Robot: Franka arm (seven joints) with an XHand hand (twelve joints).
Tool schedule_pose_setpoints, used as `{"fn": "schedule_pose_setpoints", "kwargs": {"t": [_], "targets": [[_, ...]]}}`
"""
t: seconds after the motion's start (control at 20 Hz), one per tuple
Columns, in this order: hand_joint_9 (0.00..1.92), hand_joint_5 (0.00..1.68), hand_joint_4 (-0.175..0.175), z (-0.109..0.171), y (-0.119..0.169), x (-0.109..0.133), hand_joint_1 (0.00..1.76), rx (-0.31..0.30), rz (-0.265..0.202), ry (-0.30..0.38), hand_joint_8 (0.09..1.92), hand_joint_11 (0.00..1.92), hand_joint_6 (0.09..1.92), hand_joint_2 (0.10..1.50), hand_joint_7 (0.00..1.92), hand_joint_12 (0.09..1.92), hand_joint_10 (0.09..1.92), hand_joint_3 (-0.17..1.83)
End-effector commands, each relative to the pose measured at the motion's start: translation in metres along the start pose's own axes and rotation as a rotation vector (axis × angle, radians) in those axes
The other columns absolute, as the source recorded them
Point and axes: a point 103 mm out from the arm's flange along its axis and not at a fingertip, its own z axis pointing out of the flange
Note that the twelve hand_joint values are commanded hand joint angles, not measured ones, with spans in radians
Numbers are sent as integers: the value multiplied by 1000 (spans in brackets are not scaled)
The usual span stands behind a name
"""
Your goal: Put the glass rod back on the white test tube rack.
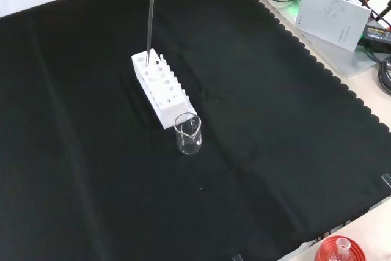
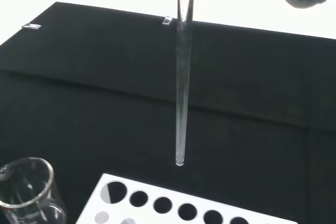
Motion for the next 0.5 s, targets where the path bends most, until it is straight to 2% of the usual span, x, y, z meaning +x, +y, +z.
{"fn": "schedule_pose_setpoints", "kwargs": {"t": [0.05,0.5], "targets": [[1815,1462,-175,5,-1,-18,1332,10,21,2,87,1684,87,1014,1646,366,87,-175],[1816,1462,-175,19,1,-23,1331,37,29,1,87,1685,87,1015,1646,365,87,-175]]}}
